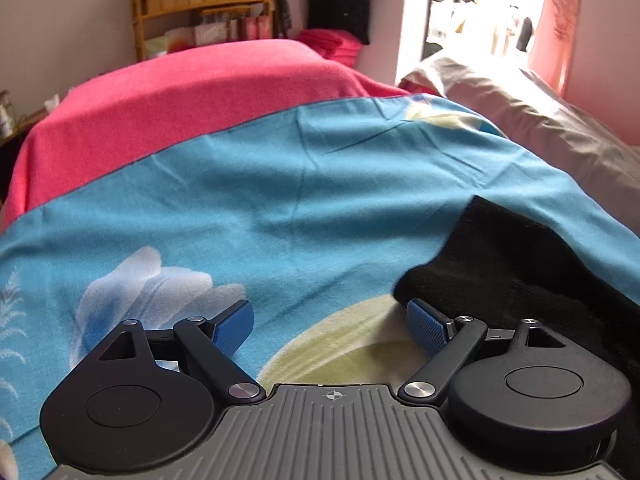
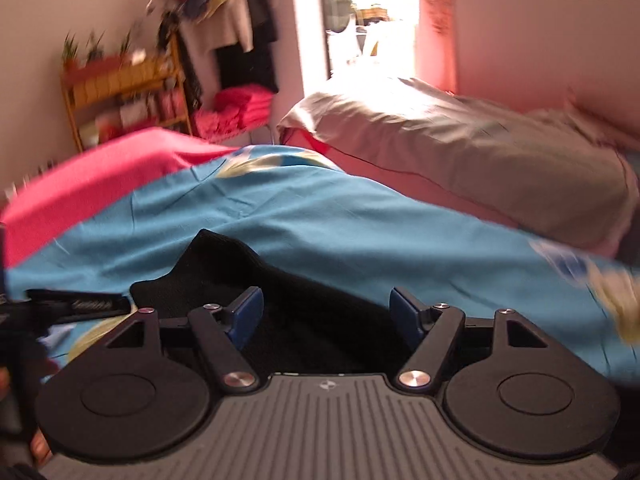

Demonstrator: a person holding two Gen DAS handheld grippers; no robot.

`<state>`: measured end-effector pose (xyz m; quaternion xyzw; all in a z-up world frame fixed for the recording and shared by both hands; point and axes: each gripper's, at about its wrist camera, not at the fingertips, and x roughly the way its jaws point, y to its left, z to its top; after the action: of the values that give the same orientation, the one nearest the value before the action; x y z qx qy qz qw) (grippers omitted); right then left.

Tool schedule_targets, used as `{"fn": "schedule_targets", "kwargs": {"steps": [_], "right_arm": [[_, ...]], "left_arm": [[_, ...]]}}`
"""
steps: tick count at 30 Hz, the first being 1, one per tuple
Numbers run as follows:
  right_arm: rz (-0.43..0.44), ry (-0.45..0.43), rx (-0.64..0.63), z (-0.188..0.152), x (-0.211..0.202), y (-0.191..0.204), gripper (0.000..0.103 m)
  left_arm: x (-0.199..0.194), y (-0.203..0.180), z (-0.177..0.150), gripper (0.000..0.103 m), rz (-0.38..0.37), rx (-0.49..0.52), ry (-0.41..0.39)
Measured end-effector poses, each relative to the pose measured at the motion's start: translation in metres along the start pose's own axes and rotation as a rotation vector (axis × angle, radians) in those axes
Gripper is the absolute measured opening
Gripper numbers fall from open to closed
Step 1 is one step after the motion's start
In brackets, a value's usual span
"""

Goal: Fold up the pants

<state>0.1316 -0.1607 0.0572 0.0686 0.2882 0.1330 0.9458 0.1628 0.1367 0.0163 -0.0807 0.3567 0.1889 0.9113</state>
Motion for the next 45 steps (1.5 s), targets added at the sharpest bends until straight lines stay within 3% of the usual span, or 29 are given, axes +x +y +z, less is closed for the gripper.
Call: {"fn": "schedule_targets", "kwargs": {"steps": [2, 6, 8, 9, 10, 11, 12, 15, 16, 17, 18, 20, 21, 23, 26, 28, 32, 35, 38, 40, 42, 44, 45], "right_arm": [[-0.011, 0.023, 0.103, -0.02, -0.016, -0.045, 0.08], [-0.198, 0.048, 0.377, -0.061, -0.052, -0.162, 0.073], [-0.262, -0.027, 0.582, -0.086, -0.098, -0.235, 0.049], [-0.265, -0.076, 0.689, -0.1, -0.12, -0.266, 0.03], [-0.249, -0.134, 0.809, -0.115, -0.144, -0.296, 0.018], [-0.294, -0.194, 0.923, -0.131, -0.17, -0.323, 0.016], [-0.343, -0.253, 0.979, -0.143, -0.191, -0.342, 0.005], [-0.549, -0.354, 1.109, -0.163, -0.244, -0.373, 0.006], [-0.619, -0.357, 1.089, -0.16, -0.253, -0.369, 0.012], [-0.617, -0.36, 1.023, -0.154, -0.256, -0.357, 0.022], [-0.543, -0.361, 0.974, -0.148, -0.254, -0.345, 0.032], [-0.301, -0.319, 0.885, -0.131, -0.233, -0.307, 0.043], [-0.198, -0.274, 0.822, -0.121, -0.216, -0.282, 0.053], [-0.036, -0.153, 0.647, -0.099, -0.174, -0.224, 0.062], [0.126, 0.014, 0.364, -0.08, -0.104, -0.137, 0.062], [0.19, 0.092, 0.268, -0.076, -0.062, -0.1, 0.062], [0.24, 0.16, 0.196, -0.07, -0.002, -0.061, 0.062], [0.257, 0.182, 0.223, -0.068, 0.021, -0.067, 0.062], [0.28, 0.174, 0.383, -0.067, 0.029, -0.096, 0.056], [0.389, 0.169, 0.461, -0.071, 0.028, -0.097, 0.06], [0.486, 0.277, 0.286, -0.08, 0.027, -0.064, 0.067], [0.403, 0.238, 0.047, -0.083, 0.015, -0.04, 0.064], [0.355, 0.197, 0.046, -0.08, 0.014, -0.045, 0.064]], "left_arm": [[-0.009, -0.012, 0.001, 0.103, -0.023, 0.038, -0.007], [-0.026, -0.052, 0.002, 0.103, -0.125, 0.216, 0.029], [-0.031, -0.072, 0.003, 0.103, -0.195, 0.302, 0.064], [-0.033, -0.082, 0.004, 0.103, -0.223, 0.339, 0.08], [-0.035, -0.091, 0.004, 0.103, -0.237, 0.367, 0.08], [-0.036, -0.099, 0.006, 0.103, -0.254, 0.394, 0.075], [-0.037, -0.107, 0.007, 0.103, -0.276, 0.413, 0.064], [-0.027, -0.129, 0.01, 0.103, -0.338, 0.411, 0.059], [-0.019, -0.135, 0.008, 0.103, -0.379, 0.402, 0.08], [-0.01, -0.14, 0.006, 0.103, -0.408, 0.388, 0.102], [0.0, -0.145, 0.003, 0.103, -0.436, 0.373, 0.129], [0.02, -0.151, -0.006, 0.103, -0.465, 0.357, 0.153], [0.025, -0.151, -0.011, 0.103, -0.476, 0.348, 0.139], [0.023, -0.15, -0.017, 0.103, -0.485, 0.355, 0.101], [0.023, -0.149, -0.017, 0.103, -0.489, 0.368, 0.097], [0.023, -0.145, -0.016, 0.103, -0.51, 0.354, 0.093], [0.024, -0.14, -0.013, 0.103, -0.538, 0.343, 0.092], [0.024, -0.138, -0.011, 0.103, -0.55, 0.338, 0.098], [0.026, -0.135, -0.01, 0.103, -0.565, 0.326, 0.107], [0.026, -0.133, -0.009, 0.103, -0.573, 0.314, 0.11], [0.026, -0.134, -0.009, 0.103, -0.572, 0.313, 0.111], [0.026, -0.134, -0.009, 0.103, -0.567, 0.316, 0.109], [0.026, -0.134, -0.009, 0.103, -0.564, 0.32, 0.107]]}}
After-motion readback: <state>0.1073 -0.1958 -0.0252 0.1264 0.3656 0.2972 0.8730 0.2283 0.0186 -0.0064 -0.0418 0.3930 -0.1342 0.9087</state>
